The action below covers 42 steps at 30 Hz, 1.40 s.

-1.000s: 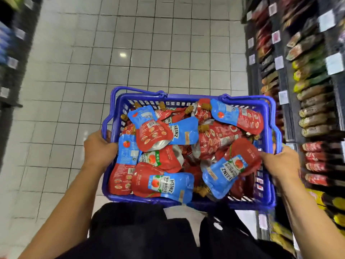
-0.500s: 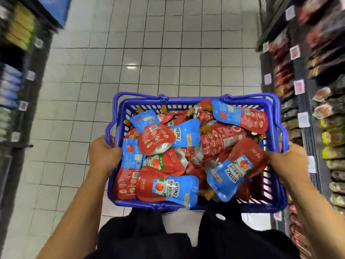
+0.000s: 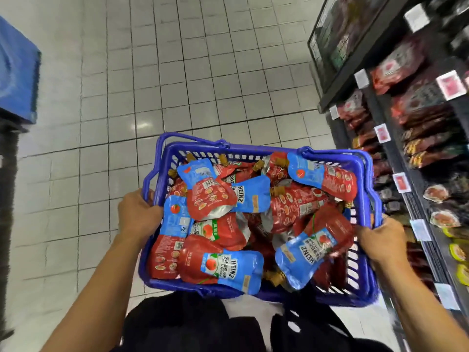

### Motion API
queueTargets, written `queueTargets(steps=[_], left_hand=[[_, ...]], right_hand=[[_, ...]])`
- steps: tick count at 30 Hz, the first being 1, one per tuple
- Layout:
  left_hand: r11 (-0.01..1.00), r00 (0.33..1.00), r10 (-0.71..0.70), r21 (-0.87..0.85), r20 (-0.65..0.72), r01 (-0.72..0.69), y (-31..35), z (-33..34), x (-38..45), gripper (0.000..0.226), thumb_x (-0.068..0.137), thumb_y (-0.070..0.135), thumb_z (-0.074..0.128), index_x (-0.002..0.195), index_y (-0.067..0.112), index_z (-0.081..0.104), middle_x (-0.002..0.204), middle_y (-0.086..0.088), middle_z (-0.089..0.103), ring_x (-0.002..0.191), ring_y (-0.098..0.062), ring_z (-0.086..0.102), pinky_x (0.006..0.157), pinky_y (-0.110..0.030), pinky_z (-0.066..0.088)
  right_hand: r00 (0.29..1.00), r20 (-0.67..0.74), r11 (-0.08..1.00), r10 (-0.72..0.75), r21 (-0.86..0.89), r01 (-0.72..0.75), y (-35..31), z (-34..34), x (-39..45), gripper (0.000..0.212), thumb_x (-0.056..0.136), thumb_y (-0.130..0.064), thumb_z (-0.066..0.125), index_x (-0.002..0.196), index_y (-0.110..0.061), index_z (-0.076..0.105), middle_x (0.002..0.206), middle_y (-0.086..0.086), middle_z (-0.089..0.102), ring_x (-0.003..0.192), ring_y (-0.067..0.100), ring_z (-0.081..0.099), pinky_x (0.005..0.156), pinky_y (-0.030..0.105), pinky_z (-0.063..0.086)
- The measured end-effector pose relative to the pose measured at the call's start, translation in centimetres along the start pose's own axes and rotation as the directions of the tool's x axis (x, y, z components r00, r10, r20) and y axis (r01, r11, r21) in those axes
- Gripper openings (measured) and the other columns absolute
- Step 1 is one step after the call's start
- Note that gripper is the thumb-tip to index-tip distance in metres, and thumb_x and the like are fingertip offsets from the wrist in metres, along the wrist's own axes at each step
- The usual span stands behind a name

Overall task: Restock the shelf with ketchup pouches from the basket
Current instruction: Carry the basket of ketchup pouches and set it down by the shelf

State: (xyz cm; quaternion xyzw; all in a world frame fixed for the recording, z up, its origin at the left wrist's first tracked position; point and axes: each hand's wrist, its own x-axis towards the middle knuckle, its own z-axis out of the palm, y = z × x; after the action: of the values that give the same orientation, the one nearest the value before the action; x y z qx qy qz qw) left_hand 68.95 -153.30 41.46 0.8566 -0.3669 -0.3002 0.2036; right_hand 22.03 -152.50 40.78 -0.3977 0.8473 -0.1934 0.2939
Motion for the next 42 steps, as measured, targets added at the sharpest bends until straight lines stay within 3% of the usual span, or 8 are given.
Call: queueTargets(steps=[8, 13, 16, 20, 25, 28, 33, 42], left_hand=[[0.973, 0.979, 0.183, 0.124, 0.095, -0.194, 16.2, 4.0, 17.6, 0.009, 0.059, 0.013, 0.067, 0.06, 0.013, 0.058, 0.045, 0.003, 0.058, 0.041, -0.01, 0.056, 0.042, -0.021, 0.039], [0.922, 0.946, 0.246, 0.249, 0.213, -0.296, 25.0, 10.1, 27.1, 0.015, 0.054, 0.017, 0.062, 0.067, 0.011, 0.059, 0.054, -0.013, 0.059, 0.05, -0.03, 0.056, 0.051, -0.049, 0.052], [0.867, 0.9, 0.317, 0.294, 0.301, -0.403, 30.8, 14.1, 31.0, 0.021, 0.052, 0.025, 0.061, 0.072, 0.025, 0.065, 0.05, -0.002, 0.06, 0.05, -0.032, 0.058, 0.049, -0.04, 0.049], [0.844, 0.851, 0.352, 0.26, 0.39, -0.469, 37.8, 22.0, 36.0, 0.021, 0.053, 0.026, 0.062, 0.064, 0.008, 0.058, 0.053, -0.01, 0.059, 0.054, -0.034, 0.058, 0.052, -0.042, 0.05], [0.776, 0.731, 0.447, 0.182, 0.516, -0.604, 43.4, 36.1, 42.6, 0.024, 0.057, 0.02, 0.078, 0.064, 0.008, 0.058, 0.051, -0.002, 0.056, 0.045, -0.016, 0.051, 0.033, -0.017, 0.035], [0.7, 0.635, 0.505, 0.154, 0.584, -0.698, 44.9, 45.6, 46.1, 0.02, 0.069, 0.002, 0.081, 0.069, 0.007, 0.061, 0.055, -0.002, 0.056, 0.049, -0.012, 0.049, 0.043, -0.023, 0.039], [0.635, 0.492, 0.576, 0.022, 0.653, -0.772, 43.7, 59.1, 51.0, 0.024, 0.058, 0.024, 0.073, 0.069, 0.006, 0.061, 0.058, -0.005, 0.053, 0.052, -0.014, 0.047, 0.048, -0.031, 0.045], [0.58, 0.398, 0.602, -0.035, 0.692, -0.814, 36.1, 77.6, 58.9, 0.012, 0.067, 0.018, 0.075, 0.066, 0.021, 0.063, 0.046, 0.008, 0.048, 0.043, 0.006, 0.039, 0.043, -0.022, 0.04]], right_hand=[[0.961, -0.142, 0.968, 0.237, 0.113, -0.222, -5.4, 4.0, 11.6, 0.032, 0.065, -0.012, 0.084, 0.056, -0.003, 0.054, 0.042, 0.001, 0.042, 0.038, 0.018, 0.04, 0.039, 0.026, 0.029], [0.897, -0.129, 0.894, 0.422, 0.225, -0.388, -6.7, 5.2, 19.6, 0.025, 0.063, -0.01, 0.081, 0.064, -0.008, 0.056, 0.048, 0.002, 0.05, 0.043, 0.021, 0.044, 0.043, 0.028, 0.034], [0.848, -0.147, 0.848, 0.509, 0.253, -0.466, -7.5, 5.7, 24.0, 0.026, 0.063, -0.009, 0.079, 0.06, -0.008, 0.054, 0.047, 0.0, 0.048, 0.043, 0.02, 0.043, 0.046, 0.031, 0.035], [0.744, -0.166, 0.748, 0.647, 0.324, -0.579, -6.6, 7.7, 28.2, 0.024, 0.064, -0.012, 0.079, 0.064, -0.009, 0.055, 0.054, 0.003, 0.057, 0.048, 0.023, 0.05, 0.048, 0.032, 0.039], [0.592, -0.231, 0.626, 0.772, 0.437, -0.646, -2.7, 14.5, 33.3, 0.022, 0.064, -0.01, 0.079, 0.063, -0.01, 0.057, 0.056, 0.011, 0.059, 0.051, 0.031, 0.054, 0.052, 0.038, 0.045], [0.51, -0.251, 0.562, 0.822, 0.497, -0.661, 0.7, 19.5, 36.6, 0.027, 0.065, -0.013, 0.081, 0.062, -0.009, 0.054, 0.054, 0.008, 0.054, 0.048, 0.026, 0.047, 0.051, 0.034, 0.04], [0.445, -0.292, 0.525, 0.846, 0.594, -0.609, 6.3, 27.2, 42.6, 0.029, 0.058, -0.032, 0.068, 0.06, -0.006, 0.055, 0.051, 0.007, 0.049, 0.048, 0.02, 0.04, 0.048, 0.031, 0.036], [0.371, -0.339, 0.501, 0.865, 0.627, -0.596, 17.1, 40.9, 51.6, 0.028, 0.062, -0.032, 0.073, 0.068, -0.008, 0.061, 0.054, 0.002, 0.05, 0.05, 0.011, 0.04, 0.049, 0.036, 0.044]])
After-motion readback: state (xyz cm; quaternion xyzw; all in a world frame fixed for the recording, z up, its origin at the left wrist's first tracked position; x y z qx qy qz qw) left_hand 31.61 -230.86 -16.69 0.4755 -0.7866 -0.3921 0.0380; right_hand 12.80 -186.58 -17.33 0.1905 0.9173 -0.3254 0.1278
